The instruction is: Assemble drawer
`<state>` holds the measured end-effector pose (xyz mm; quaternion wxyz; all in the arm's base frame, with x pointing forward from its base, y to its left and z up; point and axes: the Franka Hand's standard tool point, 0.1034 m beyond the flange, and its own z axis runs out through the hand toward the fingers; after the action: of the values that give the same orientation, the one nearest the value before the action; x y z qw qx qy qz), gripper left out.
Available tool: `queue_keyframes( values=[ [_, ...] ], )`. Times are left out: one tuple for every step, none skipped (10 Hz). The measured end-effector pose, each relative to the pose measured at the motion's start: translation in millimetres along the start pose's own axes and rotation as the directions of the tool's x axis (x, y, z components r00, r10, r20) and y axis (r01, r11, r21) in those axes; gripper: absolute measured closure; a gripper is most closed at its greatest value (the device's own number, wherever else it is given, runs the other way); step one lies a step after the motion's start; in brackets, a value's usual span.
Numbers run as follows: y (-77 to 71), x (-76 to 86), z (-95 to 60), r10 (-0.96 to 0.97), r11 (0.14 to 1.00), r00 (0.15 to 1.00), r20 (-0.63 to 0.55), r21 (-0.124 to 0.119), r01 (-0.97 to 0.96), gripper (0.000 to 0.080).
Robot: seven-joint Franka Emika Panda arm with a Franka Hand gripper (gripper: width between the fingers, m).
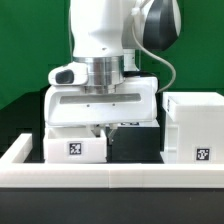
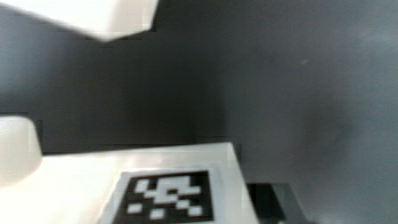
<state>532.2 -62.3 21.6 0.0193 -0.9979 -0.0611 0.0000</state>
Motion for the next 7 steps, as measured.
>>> queue_keyframes(
  values=[
    [4.3,-2.5,-4.5,-0.07,0.998,0.998,0.004,0.01,0.07,0.0725],
    [5.7,-6.9,-5.0,-0.03,0.999,1.0,-0.001,0.014,0.03,0.0725],
    [5.2,-8.6,-3.4,-0.051,0.999,0.999,0.004,0.013,0.051,0.0725],
    [6.4,-9.0,-2.7,-0.153,0.988,0.988,0.007,0.009,0.152,0.0725],
    [7.3,-9.5,-2.4,-0.211,0.977,0.977,0.008,0.009,0.211,0.0725],
    [7.2,-9.6,-2.4,-0.276,0.961,0.961,0.007,0.008,0.276,0.0725],
    [2.2,-8.2,-3.7,-0.368,0.93,0.93,0.004,-0.004,0.368,0.0725]
  ],
)
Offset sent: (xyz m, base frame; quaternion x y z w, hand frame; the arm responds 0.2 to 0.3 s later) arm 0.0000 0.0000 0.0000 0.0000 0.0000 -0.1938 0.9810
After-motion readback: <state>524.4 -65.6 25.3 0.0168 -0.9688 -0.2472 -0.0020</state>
